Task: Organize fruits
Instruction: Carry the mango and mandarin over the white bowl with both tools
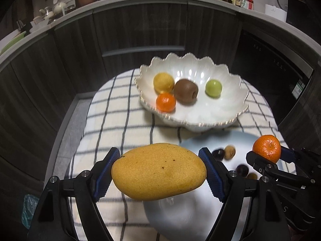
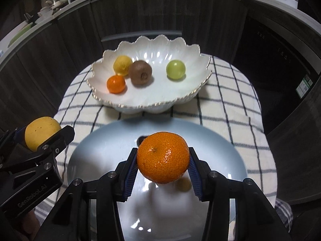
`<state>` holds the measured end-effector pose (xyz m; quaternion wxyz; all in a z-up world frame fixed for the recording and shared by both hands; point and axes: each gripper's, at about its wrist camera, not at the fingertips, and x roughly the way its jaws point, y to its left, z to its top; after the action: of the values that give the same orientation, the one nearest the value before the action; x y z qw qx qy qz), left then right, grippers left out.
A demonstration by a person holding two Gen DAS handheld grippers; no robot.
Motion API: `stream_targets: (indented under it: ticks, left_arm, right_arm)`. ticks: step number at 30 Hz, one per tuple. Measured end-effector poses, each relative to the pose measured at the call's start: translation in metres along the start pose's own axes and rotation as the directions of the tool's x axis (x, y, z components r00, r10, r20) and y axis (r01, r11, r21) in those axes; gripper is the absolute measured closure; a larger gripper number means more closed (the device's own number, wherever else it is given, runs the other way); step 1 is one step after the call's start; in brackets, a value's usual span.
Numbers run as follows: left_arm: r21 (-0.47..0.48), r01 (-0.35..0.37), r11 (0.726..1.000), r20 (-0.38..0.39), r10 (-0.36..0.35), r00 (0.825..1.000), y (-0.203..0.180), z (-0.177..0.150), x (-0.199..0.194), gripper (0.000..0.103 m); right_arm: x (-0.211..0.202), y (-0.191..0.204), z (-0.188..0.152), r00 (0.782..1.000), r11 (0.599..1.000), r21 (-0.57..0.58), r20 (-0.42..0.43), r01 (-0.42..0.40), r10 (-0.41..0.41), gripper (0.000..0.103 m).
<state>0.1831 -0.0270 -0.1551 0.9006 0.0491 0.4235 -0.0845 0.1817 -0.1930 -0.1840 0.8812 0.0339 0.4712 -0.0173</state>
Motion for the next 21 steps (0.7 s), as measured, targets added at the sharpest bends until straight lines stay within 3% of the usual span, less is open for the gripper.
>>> stream_targets:
  ticks: [9, 21]
  left_arm:
    - [0.027, 0.007, 1.000, 0.048, -0.008, 0.999, -0.011, 0.045, 0.009, 0.023]
    - [0.062, 0.020, 0.998, 0.064, -0.024, 0.998, -0.023, 0.104, 0.048, 0.023]
  right_arm:
    - [-0.001, -0.012, 0.043, 0.998, 1.000, -0.012, 0.068, 0.013, -0.013, 0.055]
    - [0.029, -0.027, 0.105, 0.996, 0.999, -0.025, 0.084, 0.028, -0.026, 0.055]
